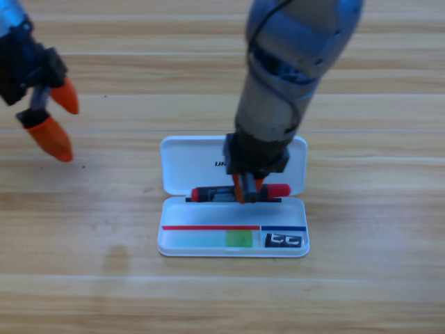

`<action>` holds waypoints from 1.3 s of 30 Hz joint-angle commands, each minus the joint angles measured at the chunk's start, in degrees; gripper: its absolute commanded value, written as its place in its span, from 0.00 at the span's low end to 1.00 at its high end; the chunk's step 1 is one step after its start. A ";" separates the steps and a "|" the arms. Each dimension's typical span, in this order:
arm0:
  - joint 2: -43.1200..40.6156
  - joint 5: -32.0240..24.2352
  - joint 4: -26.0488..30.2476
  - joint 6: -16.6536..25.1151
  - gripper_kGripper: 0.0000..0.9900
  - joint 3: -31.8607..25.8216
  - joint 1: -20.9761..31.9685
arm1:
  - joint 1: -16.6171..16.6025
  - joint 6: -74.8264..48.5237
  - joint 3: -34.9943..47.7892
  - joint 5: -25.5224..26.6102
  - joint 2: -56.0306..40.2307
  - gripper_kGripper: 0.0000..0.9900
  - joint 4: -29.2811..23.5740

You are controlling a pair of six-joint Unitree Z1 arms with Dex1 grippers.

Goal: Clean up eraser and pencils

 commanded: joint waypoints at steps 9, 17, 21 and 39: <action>0.62 -3.15 -0.39 3.74 1.00 4.29 7.27 | 1.14 1.62 -5.32 -3.86 11.26 0.00 1.39; 0.27 -3.94 -0.39 3.92 1.00 4.20 7.35 | 0.88 2.50 -5.41 -3.94 11.17 0.00 1.48; 0.27 -4.29 -0.65 3.92 1.00 4.20 7.35 | 0.88 4.35 -5.14 -3.94 10.20 0.65 1.66; 1.85 -10.62 -4.70 4.53 0.88 0.42 8.58 | 0.79 8.39 19.55 17.68 -29.26 0.98 -1.24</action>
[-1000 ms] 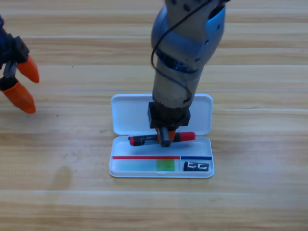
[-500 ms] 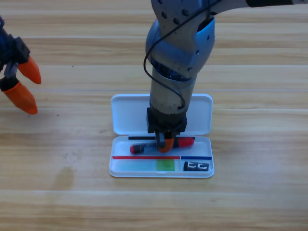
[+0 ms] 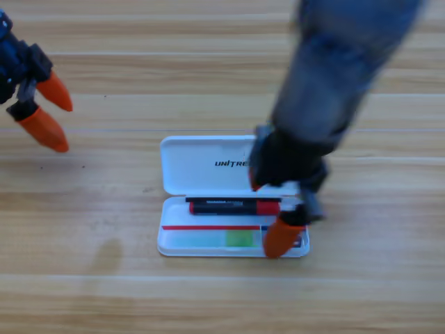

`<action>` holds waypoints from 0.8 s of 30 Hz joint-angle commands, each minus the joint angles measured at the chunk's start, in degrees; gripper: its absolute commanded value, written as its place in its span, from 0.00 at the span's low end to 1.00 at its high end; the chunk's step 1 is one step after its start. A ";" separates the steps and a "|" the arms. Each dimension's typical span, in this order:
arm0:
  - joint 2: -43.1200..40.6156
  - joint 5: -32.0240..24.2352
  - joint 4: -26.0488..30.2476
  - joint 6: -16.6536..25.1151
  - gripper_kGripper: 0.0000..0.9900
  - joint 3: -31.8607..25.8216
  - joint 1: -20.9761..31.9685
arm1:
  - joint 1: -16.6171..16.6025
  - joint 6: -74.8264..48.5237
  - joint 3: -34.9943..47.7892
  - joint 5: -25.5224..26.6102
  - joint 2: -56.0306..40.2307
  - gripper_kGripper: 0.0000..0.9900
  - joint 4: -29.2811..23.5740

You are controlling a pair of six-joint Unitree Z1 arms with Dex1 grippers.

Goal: Clean up eraser and pencils

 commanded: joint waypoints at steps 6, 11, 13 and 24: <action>8.71 -10.99 -1.92 1.84 0.53 -9.41 2.99 | -0.13 7.46 20.43 13.55 -31.73 0.98 -8.46; 16.45 -19.86 -1.92 3.51 0.03 -14.59 4.05 | -0.13 11.85 30.36 14.78 -42.90 0.99 -18.48; 19.26 -21.71 -1.92 4.04 0.00 -16.35 4.13 | -0.22 12.91 32.82 14.61 -45.80 0.99 -21.12; 33.59 -31.64 -1.22 6.59 0.00 -19.25 4.13 | -0.31 14.14 33.26 16.98 -41.14 0.99 -21.55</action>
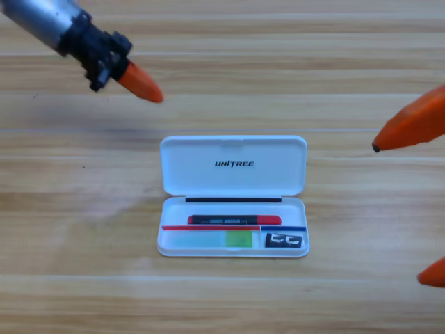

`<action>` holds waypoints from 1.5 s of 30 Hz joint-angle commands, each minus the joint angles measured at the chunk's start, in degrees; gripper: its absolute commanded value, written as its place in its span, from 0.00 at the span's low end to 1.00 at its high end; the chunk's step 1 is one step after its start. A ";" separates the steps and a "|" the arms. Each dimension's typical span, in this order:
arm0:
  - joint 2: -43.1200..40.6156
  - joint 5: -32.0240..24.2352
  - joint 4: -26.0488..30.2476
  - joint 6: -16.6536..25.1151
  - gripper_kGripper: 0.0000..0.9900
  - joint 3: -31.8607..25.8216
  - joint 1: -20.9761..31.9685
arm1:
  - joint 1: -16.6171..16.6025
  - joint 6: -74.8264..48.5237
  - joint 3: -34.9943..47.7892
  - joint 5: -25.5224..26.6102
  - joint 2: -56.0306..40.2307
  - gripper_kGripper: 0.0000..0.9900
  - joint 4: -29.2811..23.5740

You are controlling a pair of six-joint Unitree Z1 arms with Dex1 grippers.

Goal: Clean up eraser and pencils

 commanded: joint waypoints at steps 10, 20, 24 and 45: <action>15.90 -6.92 2.85 1.07 0.00 -2.92 -0.12 | -0.21 0.63 1.50 2.68 6.43 0.99 -1.53; 15.02 -8.24 9.79 2.04 0.00 -3.89 -3.37 | -0.21 0.63 2.47 3.47 5.02 0.99 -1.53; 12.91 -8.41 11.02 2.12 0.00 -3.62 -4.86 | -0.30 0.63 2.99 3.47 4.50 0.99 -1.53; 6.50 -5.69 10.85 0.01 0.00 1.21 -12.77 | -0.30 0.72 2.38 3.56 5.81 0.99 -1.71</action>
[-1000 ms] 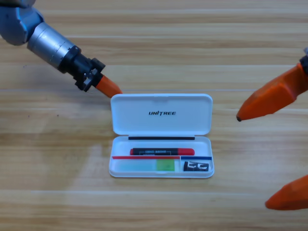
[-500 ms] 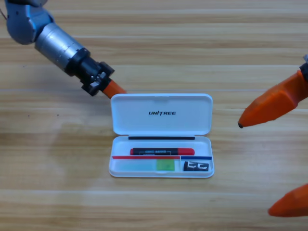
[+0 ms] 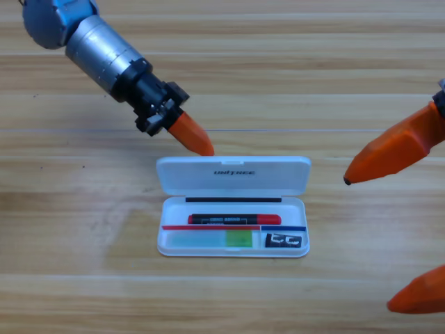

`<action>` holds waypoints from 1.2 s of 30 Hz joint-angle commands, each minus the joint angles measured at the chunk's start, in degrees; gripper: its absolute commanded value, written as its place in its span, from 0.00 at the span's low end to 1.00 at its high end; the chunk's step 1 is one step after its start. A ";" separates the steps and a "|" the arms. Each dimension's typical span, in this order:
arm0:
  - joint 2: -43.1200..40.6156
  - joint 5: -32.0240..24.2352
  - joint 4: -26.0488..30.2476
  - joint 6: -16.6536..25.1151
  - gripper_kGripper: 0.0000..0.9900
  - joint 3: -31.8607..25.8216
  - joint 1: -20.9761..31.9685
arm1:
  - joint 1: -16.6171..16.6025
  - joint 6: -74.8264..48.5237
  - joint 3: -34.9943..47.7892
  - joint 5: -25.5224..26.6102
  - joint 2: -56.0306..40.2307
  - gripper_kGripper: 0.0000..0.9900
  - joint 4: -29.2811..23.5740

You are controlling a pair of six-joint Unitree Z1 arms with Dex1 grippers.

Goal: Clean up eraser and pencils

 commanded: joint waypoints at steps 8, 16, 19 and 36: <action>0.48 4.93 -1.23 0.41 0.00 5.09 -4.44 | -0.21 0.72 1.39 1.02 2.86 0.99 -1.03; -0.14 10.91 -5.45 -3.54 0.00 6.41 -7.08 | -0.30 0.72 1.39 1.02 3.29 0.99 -1.03; -1.55 14.69 -8.88 -6.27 0.00 8.69 -8.57 | -0.21 0.72 1.39 1.02 3.38 0.99 -1.03; -4.10 23.03 -16.00 -12.07 0.00 14.32 -14.20 | -0.21 0.72 1.21 1.11 3.91 0.99 -1.03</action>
